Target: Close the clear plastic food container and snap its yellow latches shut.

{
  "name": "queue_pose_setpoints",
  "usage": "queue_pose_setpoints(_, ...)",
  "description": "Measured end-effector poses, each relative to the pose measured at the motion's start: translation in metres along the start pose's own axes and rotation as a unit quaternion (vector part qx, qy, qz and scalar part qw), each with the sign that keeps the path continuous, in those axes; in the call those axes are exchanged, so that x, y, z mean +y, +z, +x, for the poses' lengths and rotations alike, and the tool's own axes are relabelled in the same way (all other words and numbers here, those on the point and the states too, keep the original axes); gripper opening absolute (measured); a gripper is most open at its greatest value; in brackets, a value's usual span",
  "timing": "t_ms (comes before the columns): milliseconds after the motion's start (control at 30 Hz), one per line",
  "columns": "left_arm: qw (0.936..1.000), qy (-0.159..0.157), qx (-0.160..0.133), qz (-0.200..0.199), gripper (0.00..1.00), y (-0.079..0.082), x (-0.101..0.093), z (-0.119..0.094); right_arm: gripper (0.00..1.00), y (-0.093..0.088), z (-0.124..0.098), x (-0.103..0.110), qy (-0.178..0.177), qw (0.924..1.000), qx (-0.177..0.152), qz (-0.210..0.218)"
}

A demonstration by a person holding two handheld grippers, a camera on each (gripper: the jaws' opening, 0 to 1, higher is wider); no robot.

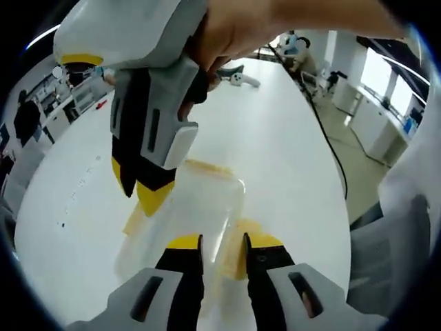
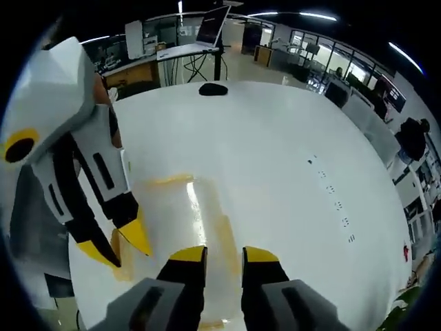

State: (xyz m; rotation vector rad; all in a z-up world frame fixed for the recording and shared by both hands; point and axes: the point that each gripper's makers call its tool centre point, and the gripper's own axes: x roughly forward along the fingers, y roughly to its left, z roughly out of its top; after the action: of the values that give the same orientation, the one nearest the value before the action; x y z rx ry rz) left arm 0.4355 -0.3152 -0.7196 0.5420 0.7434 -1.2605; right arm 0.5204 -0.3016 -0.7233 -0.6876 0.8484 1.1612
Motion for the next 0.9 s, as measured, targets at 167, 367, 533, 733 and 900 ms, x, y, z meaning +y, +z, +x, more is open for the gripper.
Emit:
queue_pose_setpoints(167,0.9998,0.005,0.006,0.016,0.23,-0.0008,-0.0022,0.0005,0.22,0.0021,0.0037,0.0016,0.011,0.9999,0.001,0.002)
queue_pose_setpoints(367,0.9994,0.009,0.008,0.032,0.24,-0.0009,-0.0027,0.0009,0.21,0.0040,0.0062,0.0027,0.025,0.9996,0.009,-0.008)
queue_pose_setpoints(533,0.9972,0.016,0.019,0.070,0.25,-0.0026,-0.0041,0.0020,0.21,0.0049,0.0072,0.0028,0.034,0.9992,0.016,-0.015)
queue_pose_setpoints(733,0.9950,0.021,0.023,0.095,0.24,-0.0039,-0.0033,0.0028,0.21,0.0042,0.0069,0.0041,0.046,0.9985,0.024,-0.021)
queue_pose_setpoints(900,0.9908,0.027,0.031,0.129,0.25,-0.0059,-0.0041,0.0036,0.19,0.0043,0.0078,0.0056,0.055,0.9976,0.033,-0.023)
